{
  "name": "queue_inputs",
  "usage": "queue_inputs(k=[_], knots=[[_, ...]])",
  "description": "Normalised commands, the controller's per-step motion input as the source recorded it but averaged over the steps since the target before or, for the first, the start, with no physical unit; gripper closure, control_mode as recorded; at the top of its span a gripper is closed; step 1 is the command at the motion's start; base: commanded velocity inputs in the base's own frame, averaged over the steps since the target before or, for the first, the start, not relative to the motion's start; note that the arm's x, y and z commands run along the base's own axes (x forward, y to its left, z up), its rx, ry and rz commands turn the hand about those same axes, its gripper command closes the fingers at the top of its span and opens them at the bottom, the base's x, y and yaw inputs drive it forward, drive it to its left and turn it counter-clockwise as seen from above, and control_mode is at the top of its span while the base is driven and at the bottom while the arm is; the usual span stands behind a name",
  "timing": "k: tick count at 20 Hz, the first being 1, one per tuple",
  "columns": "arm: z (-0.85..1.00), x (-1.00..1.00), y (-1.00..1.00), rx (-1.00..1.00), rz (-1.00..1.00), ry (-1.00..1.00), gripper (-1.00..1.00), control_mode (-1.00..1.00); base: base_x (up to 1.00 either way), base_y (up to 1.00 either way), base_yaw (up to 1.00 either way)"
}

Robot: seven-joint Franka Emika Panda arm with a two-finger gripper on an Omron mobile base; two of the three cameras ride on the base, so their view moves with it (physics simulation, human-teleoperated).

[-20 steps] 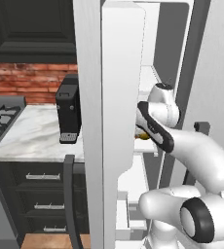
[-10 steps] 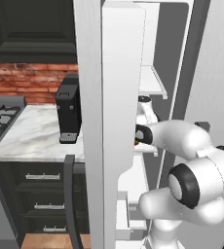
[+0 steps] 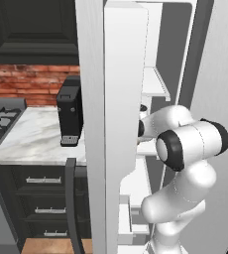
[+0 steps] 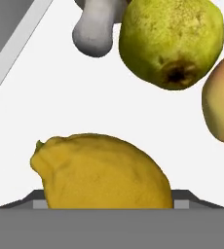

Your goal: Take the pear and lemon from the highest rack and move them to the second highest rack where the mushroom and mango are located, to maximize freezer space. Close the freezer door after rearranging.

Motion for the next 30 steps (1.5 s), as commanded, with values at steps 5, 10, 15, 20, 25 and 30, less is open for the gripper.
queue_inputs(k=[5,10,15,20,25,30], knots=[[-0.32,0.59,-0.01,0.00,0.00,0.00,1.00,-1.00,0.00,0.00,0.00],[-0.44,0.44,-0.15,0.02,0.00,0.00,-1.00,-1.00,0.00,0.00,0.00],[-0.55,0.21,-0.15,0.00,0.00,0.00,-1.00,-1.00,0.00,0.00,0.00],[-0.07,-0.14,-0.16,0.10,0.00,-0.02,-1.00,-1.00,0.00,0.00,0.00],[0.00,-0.43,-0.07,0.09,0.00,-0.12,-1.00,-1.00,0.00,0.00,0.00],[0.16,-0.48,-0.01,0.04,0.00,-0.17,-1.00,-1.00,0.00,0.00,0.00]])
